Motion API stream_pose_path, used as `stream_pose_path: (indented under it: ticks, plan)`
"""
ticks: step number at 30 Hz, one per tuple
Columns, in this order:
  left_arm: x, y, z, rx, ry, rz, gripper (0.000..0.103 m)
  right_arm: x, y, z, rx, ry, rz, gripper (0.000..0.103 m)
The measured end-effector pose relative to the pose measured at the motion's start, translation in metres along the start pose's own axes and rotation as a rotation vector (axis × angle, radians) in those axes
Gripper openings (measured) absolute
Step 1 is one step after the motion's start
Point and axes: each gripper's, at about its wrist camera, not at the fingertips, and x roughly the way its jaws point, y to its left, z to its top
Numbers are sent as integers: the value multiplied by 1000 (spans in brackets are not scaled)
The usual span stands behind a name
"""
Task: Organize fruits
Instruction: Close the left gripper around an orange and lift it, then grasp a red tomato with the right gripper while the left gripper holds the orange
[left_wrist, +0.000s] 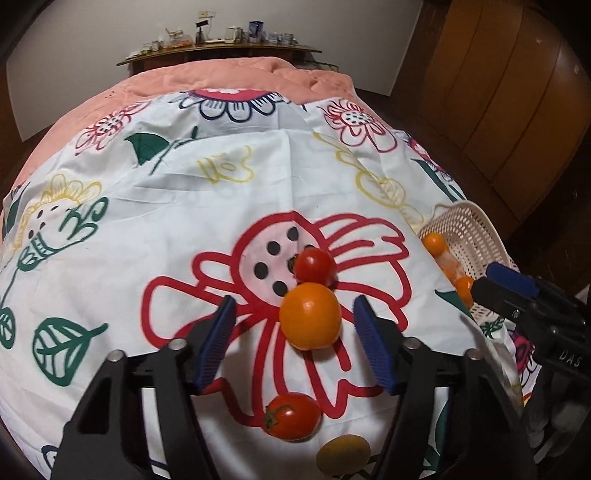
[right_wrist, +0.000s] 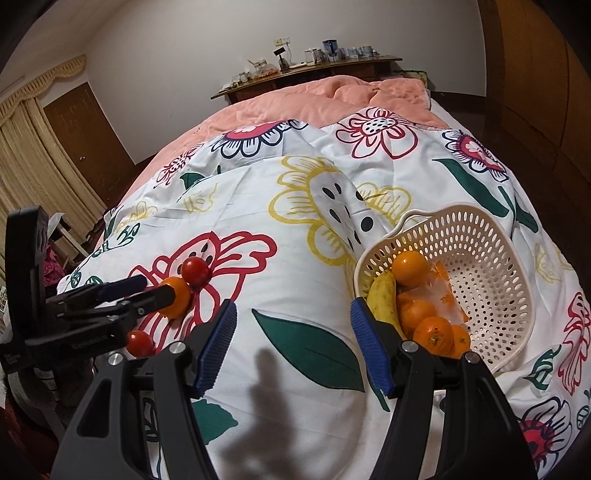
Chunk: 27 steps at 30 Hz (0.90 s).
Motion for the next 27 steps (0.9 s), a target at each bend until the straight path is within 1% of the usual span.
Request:
stream_pose_path:
  ticks: [4,6,8,12,17,21,27]
  plan:
    - [9,-3,-3,16,27,-12,51,1,-1,1,-2,6,2,64]
    - [11,-3,-3,18,32,-27,42,1,0,1,-10,9,1,64]
    - [8,-3,-3,22,25,-34,39,3,2,2,-18,13,-1,64]
    - [3,-1,-4,20,8,-30,39,7,6,5,-32,31,14,64]
    - [-10,4,-4,19,-33,3,39,16,19,10,-79,65,25,65]
    - [-22,13,-1,5,-68,20,39,27,37,16,-141,100,42,65]
    - [-35,26,1,-2,-115,67,39,48,66,27,-253,150,57,65]
